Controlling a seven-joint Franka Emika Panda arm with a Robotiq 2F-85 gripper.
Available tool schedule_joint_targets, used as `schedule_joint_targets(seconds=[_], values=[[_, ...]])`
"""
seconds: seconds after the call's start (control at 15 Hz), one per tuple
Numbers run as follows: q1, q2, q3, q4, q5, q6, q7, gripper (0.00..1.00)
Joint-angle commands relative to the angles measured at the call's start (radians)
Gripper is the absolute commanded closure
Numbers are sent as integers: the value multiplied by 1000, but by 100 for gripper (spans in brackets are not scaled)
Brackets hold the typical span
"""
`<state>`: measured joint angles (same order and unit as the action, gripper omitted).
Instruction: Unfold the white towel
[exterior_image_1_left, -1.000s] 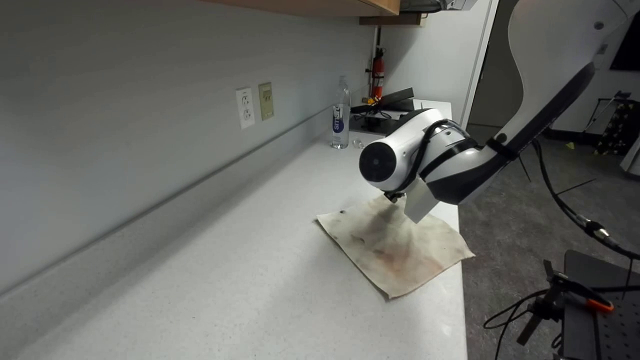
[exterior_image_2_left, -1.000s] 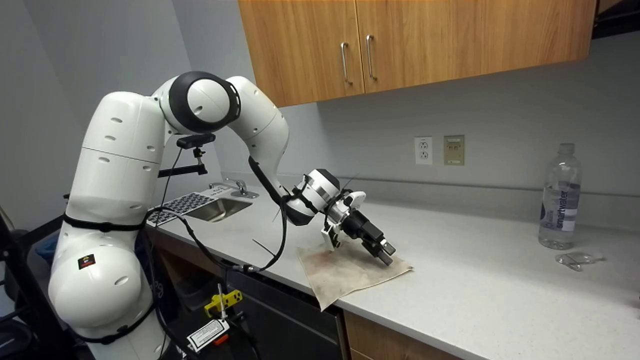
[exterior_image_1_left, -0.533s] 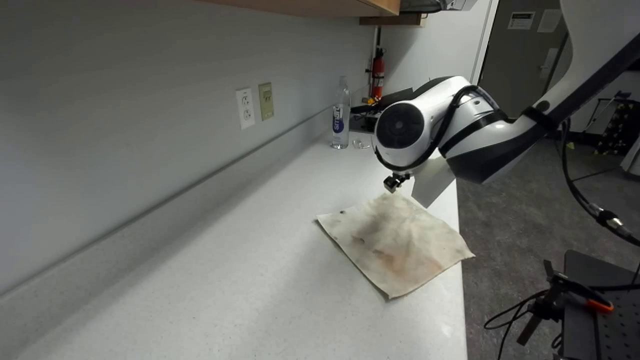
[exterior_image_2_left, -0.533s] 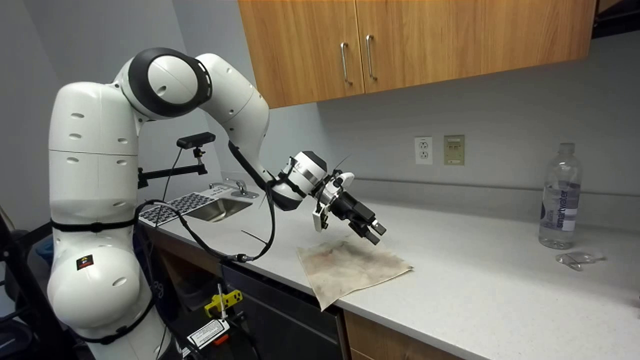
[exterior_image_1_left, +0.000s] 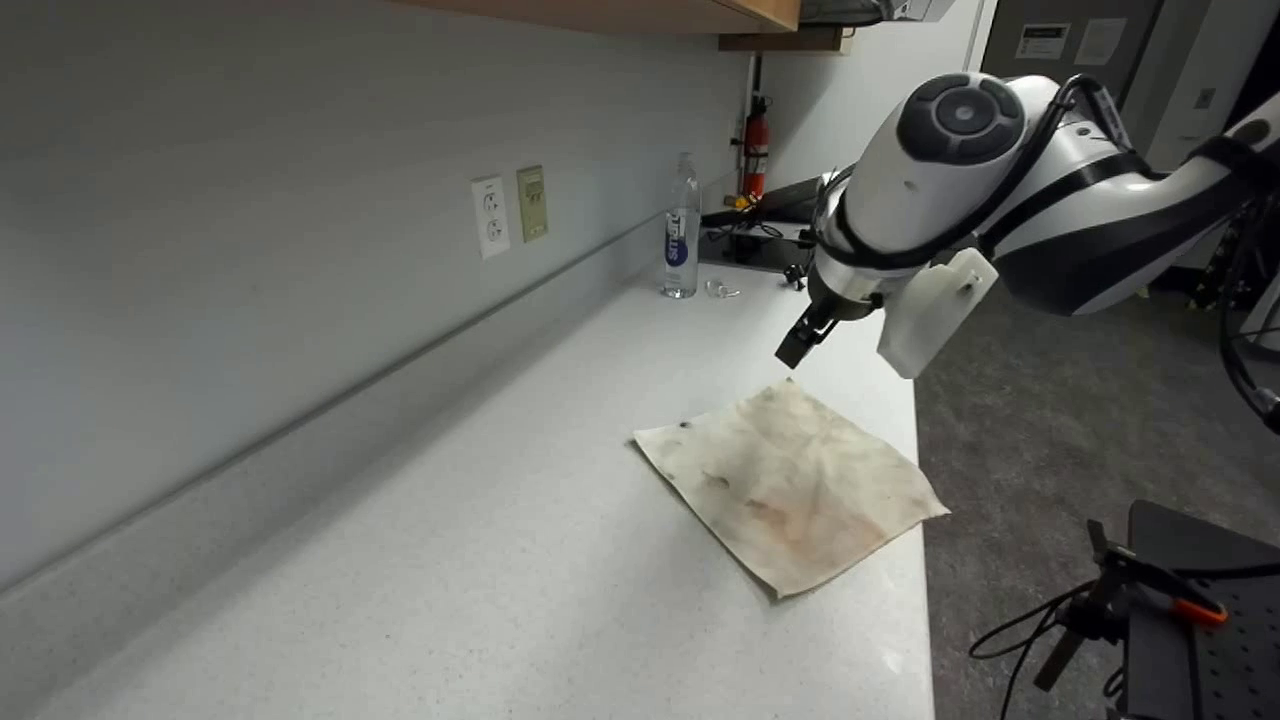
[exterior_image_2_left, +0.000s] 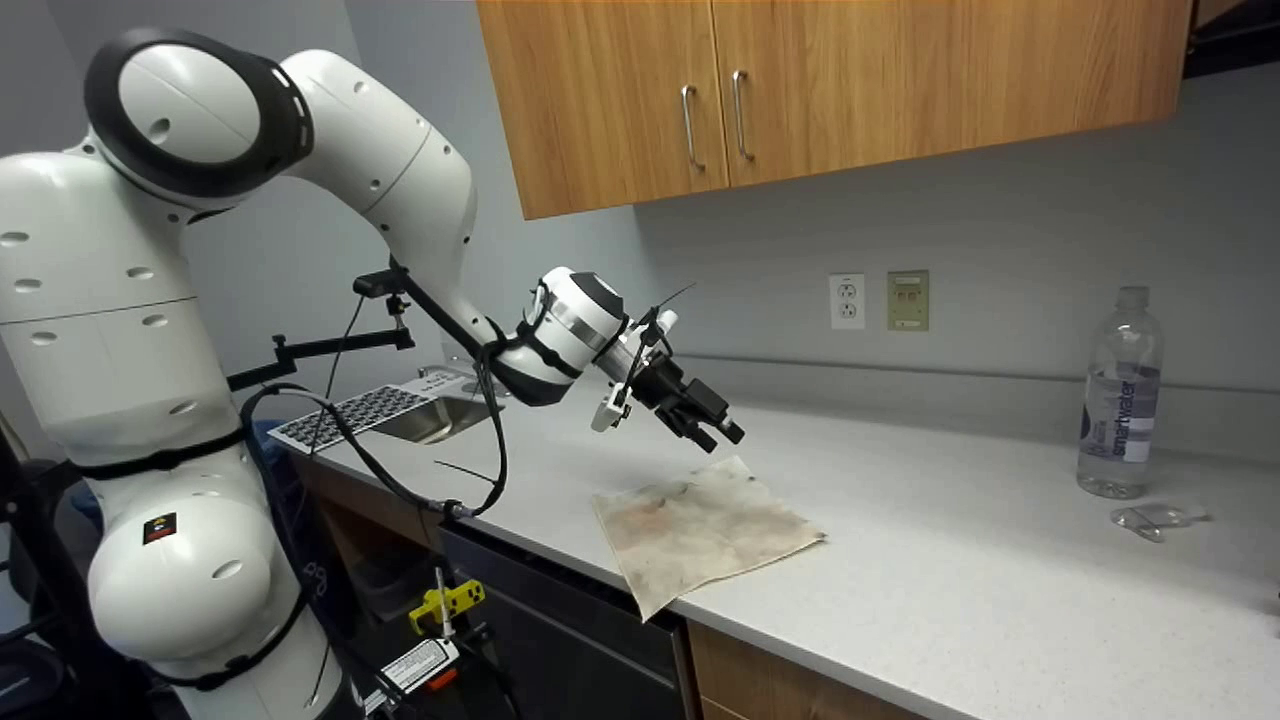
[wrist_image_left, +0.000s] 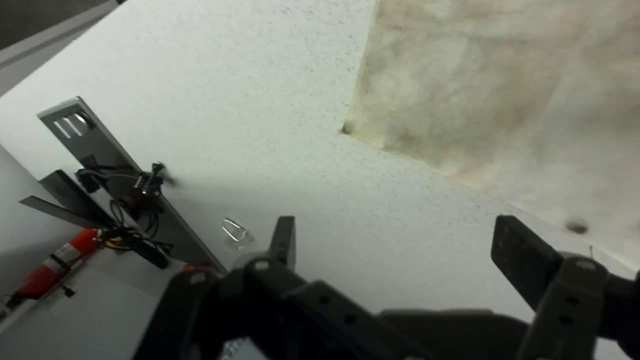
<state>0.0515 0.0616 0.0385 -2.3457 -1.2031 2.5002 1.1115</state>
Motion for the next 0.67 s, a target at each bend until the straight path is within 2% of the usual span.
schedule_joint_targets(seconds=[0.0,0.27,0.53,0.6], values=[[-24,-112,-12,-92,92,162,-118,0],[-18,-165,-22,-150,249,238,-279,0],[-1,-237,-25,-221,453,226,-459,0],[-12,-272,-6,-246,500,217,-497,0]])
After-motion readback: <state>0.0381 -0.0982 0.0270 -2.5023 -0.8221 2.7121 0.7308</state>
